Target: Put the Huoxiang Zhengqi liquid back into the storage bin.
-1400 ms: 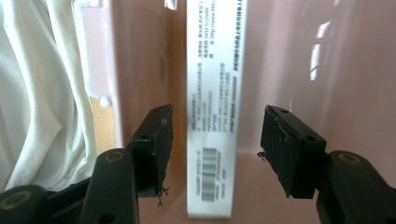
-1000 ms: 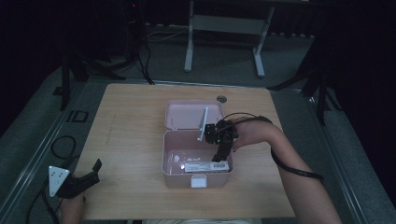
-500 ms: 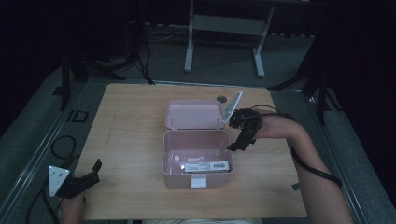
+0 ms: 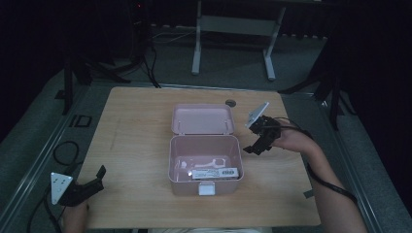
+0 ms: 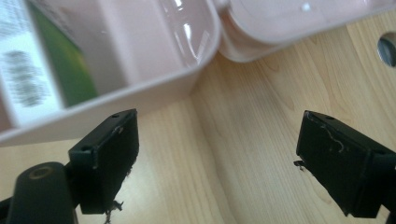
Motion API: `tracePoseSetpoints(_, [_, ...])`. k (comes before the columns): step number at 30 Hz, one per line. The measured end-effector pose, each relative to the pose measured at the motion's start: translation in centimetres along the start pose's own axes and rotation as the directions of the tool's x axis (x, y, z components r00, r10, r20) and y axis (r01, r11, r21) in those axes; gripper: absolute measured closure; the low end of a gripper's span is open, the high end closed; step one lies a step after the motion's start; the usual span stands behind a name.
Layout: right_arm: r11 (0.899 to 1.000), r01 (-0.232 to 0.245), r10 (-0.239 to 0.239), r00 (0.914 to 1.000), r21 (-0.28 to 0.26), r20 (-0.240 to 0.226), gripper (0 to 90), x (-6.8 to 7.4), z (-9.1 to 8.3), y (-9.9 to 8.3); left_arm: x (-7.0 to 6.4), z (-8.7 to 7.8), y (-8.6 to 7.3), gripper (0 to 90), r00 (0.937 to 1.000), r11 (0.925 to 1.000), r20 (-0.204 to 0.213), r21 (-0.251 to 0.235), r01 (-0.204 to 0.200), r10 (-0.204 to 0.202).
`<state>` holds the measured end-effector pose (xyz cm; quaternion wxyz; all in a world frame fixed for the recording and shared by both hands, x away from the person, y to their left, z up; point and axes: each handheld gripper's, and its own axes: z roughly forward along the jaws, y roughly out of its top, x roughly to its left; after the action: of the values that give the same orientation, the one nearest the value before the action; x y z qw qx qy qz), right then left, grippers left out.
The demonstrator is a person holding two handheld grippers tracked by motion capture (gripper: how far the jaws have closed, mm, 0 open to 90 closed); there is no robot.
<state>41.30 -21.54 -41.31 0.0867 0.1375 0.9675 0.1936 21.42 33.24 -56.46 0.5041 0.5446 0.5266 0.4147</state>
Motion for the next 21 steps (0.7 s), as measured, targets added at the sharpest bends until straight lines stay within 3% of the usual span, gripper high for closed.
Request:
tracePoseSetpoints(10, [0.995, -0.100, 0.100, 0.9948, 0.008, -0.019, 11.7, -1.1, 4.5, -3.2, 0.0, 0.0, 0.0, 0.2, 1.0000, 1.0000, 0.001, -0.002, 0.002, -0.002])
tracePoseSetpoints(15, [0.988, -0.153, 0.154, 0.9878, -0.032, 0.023, 11.8, -1.6, 6.1, -4.9, 0.0, 0.0, 0.0, 0.2, 1.0000, 1.0000, 0.001, -0.001, 0.001, -0.001])
tracePoseSetpoints(17, [0.976, -0.198, 0.203, 0.9778, -0.089, 0.053, 11.7, -1.9, 6.9, -6.2, 0.0, 0.0, 0.0, 0.2, 1.0000, 1.0000, 0.001, -0.002, 0.001, -0.001])
tracePoseSetpoints(21, [0.959, -0.237, 0.252, 0.9642, -0.157, 0.082, 11.7, -1.8, 7.6, -7.7, 0.0, 0.0, 0.0, 0.2, 1.0000, 1.0000, 0.001, -0.001, 0.001, -0.001])
